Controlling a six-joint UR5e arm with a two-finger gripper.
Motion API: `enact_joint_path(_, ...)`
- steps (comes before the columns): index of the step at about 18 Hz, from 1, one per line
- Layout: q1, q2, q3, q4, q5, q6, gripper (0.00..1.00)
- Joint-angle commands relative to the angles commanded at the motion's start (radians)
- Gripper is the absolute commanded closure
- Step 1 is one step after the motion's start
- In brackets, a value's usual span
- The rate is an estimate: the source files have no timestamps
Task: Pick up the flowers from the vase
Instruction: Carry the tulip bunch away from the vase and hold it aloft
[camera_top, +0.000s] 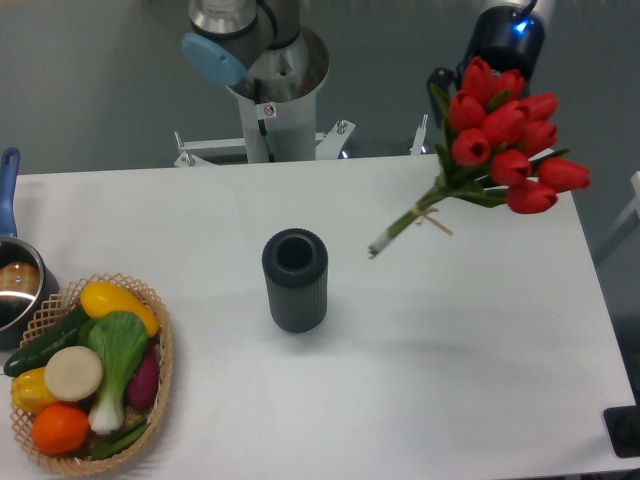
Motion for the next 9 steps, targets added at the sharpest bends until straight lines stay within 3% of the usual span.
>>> enact_joint_path(3, -0.003, -0.014, -0.002, -0.002, 0.160, 0.046, 1.00)
enact_joint_path(6, -0.014, -0.023, -0.003, -0.005, 0.434, 0.063, 1.00)
enact_joint_path(9, -0.069, -0.054, 0.014, -0.003, 0.572, 0.088, 1.00)
